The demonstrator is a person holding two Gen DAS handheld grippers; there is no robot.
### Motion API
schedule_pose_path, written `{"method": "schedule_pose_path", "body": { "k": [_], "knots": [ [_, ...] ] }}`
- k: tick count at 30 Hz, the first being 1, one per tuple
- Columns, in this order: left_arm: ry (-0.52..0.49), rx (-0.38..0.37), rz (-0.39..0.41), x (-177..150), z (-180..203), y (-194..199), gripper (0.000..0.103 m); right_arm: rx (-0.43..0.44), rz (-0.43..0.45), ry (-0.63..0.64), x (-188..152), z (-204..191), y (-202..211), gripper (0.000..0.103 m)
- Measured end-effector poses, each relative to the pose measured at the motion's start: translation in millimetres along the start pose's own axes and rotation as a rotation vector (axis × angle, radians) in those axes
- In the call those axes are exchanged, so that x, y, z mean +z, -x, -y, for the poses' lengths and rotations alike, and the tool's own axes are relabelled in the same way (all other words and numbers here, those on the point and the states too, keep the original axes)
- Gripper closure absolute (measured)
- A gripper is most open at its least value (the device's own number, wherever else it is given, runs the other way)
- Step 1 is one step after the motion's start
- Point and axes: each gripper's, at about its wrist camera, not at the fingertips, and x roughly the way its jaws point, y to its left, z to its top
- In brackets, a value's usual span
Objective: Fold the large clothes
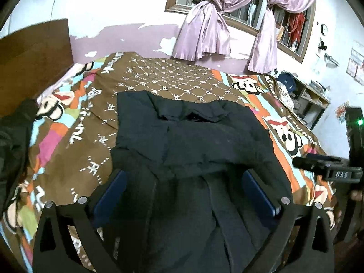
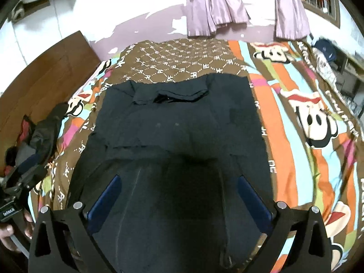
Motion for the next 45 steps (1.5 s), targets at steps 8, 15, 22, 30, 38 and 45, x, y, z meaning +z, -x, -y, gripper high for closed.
{"method": "schedule_pose_path", "body": {
  "k": [8, 15, 22, 30, 38, 45],
  "knots": [
    [-0.052, 0.085, 0.036, -33, 18, 48, 0.003, 0.004, 0.144, 0.103, -34, -11, 45, 0.000],
    [-0.137, 0.099, 0.073, -65, 31, 64, 0.003, -0.003, 0.233, 0.159, -75, -17, 53, 0.000],
    [-0.200, 0.053, 0.088, -102, 32, 62, 0.003, -0.007, 0.189, 0.180, -109, -12, 31, 0.000],
    [-0.226, 0.050, 0.047, -155, 15, 50, 0.003, 0.017, 0.094, 0.290, -171, -17, -7, 0.000],
    [-0.283, 0.092, -0.011, -213, 14, 24, 0.003, 0.045, -0.064, 0.438, -213, -33, -44, 0.000],
    [-0.303, 0.120, -0.150, -236, 16, -12, 0.003, -0.017, -0.134, 0.518, -229, -41, -69, 0.000]
  ]
}}
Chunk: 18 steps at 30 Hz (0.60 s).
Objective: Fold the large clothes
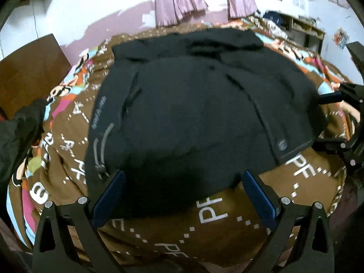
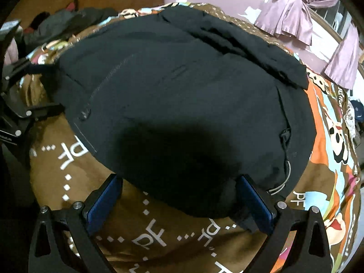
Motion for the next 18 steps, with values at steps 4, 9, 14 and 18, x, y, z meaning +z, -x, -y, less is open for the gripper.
{"method": "schedule_pose_path", "body": {
  "k": [4, 9, 14, 18],
  "knots": [
    [-0.030, 0.025, -0.017, -4, 6, -8, 0.003, -0.155, 0.063, 0.029, 7, -3, -5, 0.000],
    [-0.027, 0.032, 0.005, -5, 2, -8, 0.003, -0.141, 0.178, -0.003, 26, 12, 4, 0.000],
    [0.020, -0.013, 0.093, 0, -5, 6, 0.003, -0.022, 0.167, -0.105, 57, 30, 8, 0.000],
    [-0.020, 0.019, 0.167, 4, 3, 18, 0.003, 0.010, 0.142, -0.146, 69, 30, 12, 0.000]
  ]
}}
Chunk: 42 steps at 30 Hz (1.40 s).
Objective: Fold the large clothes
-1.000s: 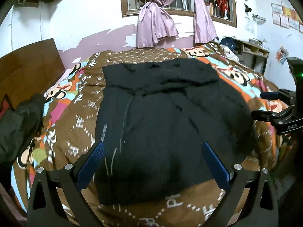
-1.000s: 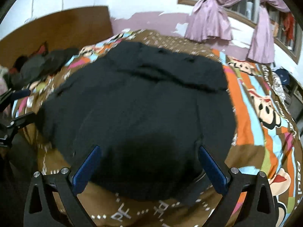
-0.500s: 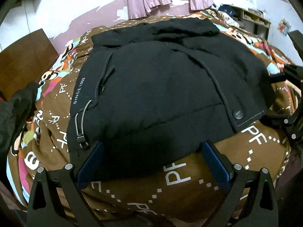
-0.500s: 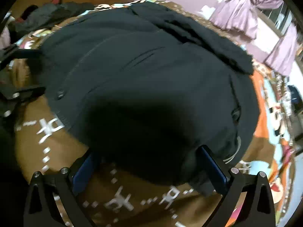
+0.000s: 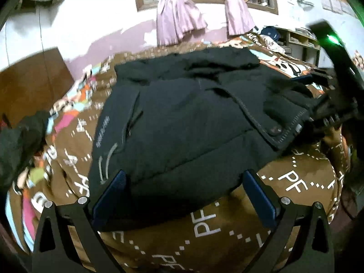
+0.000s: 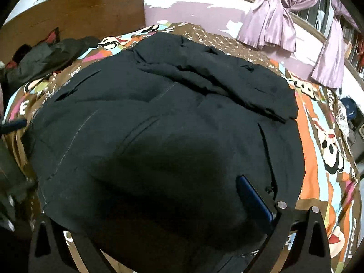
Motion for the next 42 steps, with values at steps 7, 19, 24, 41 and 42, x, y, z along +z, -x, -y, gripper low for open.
{"method": "schedule_pose_path", "body": {
  "k": [7, 19, 24, 41, 42],
  "knots": [
    [-0.147, 0.060, -0.035, -7, 21, -11, 0.003, 0.110, -0.002, -0.241, 31, 32, 12, 0.000],
    [-0.268, 0.273, 0.017, -18, 18, -28, 0.003, 0.111, -0.015, -0.274, 29, 37, 13, 0.000],
    [-0.247, 0.311, 0.022, -16, 7, -36, 0.005, 0.091, -0.035, -0.244, 19, 32, 10, 0.000],
    [-0.206, 0.217, 0.163, 41, -14, -5, 0.089, -0.068, -0.044, 0.023, -54, -5, 14, 0.000],
    [-0.201, 0.208, 0.164, 48, -12, -4, 0.089, -0.128, -0.043, 0.067, -56, -11, 10, 0.000]
  ]
}}
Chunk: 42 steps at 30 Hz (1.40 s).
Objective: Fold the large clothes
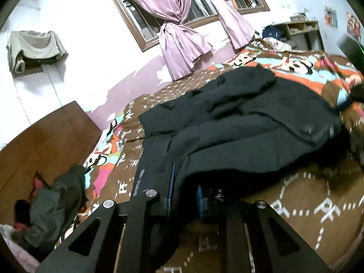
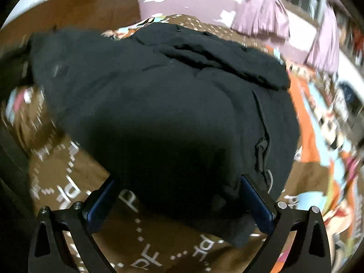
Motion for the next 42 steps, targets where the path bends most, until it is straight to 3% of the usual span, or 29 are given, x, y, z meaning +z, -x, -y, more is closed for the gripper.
{"method": "schedule_pose_path", "body": {
  "k": [6, 8, 10, 12, 13, 15, 17, 20, 23, 26, 31, 37, 42],
  "knots": [
    [0.043, -0.060, 0.018, 42, -11, -8, 0.089, -0.311, -0.019, 0.083, -4, 3, -25, 0.000],
    [0.044, -0.063, 0.028, 53, -12, -8, 0.089, -0.390, 0.013, 0.098, -3, 10, -27, 0.000],
    [0.042, -0.069, 0.037, 60, -14, -9, 0.089, -0.522, 0.082, 0.106, -2, 19, -19, 0.001],
    [0.032, -0.064, 0.041, 65, -13, -11, 0.089, -0.548, 0.141, 0.066, 1, 29, -7, 0.001],
    [0.028, -0.062, 0.042, 65, -13, -11, 0.089, -0.534, 0.167, 0.025, 3, 37, 0, 0.002],
    [0.013, -0.047, 0.044, 66, -11, -11, 0.089, -0.457, 0.213, -0.065, 9, 55, 15, 0.017],
    [0.006, -0.027, 0.037, 66, -13, -14, 0.089, -0.342, 0.250, -0.143, 19, 69, 30, 0.058],
    [0.054, -0.063, 0.005, 68, -26, -21, 0.089, -0.257, 0.267, -0.201, 37, 82, 42, 0.077],
    [0.093, -0.084, -0.011, 75, -36, -21, 0.089, -0.176, 0.293, -0.264, 56, 89, 57, 0.088],
    [0.145, -0.115, -0.015, 82, -48, -16, 0.091, -0.081, 0.341, -0.349, 60, 97, 78, 0.092],
    [0.236, -0.126, 0.024, 84, -67, 10, 0.094, -0.066, 0.421, -0.359, 58, 88, 114, 0.094],
    [0.229, -0.100, 0.114, 85, -73, 60, 0.096, -0.031, 0.507, -0.357, 43, 76, 160, 0.096],
    [0.209, -0.089, 0.163, 81, -81, 104, 0.097, 0.004, 0.529, -0.335, 21, 59, 200, 0.096]
  ]
}}
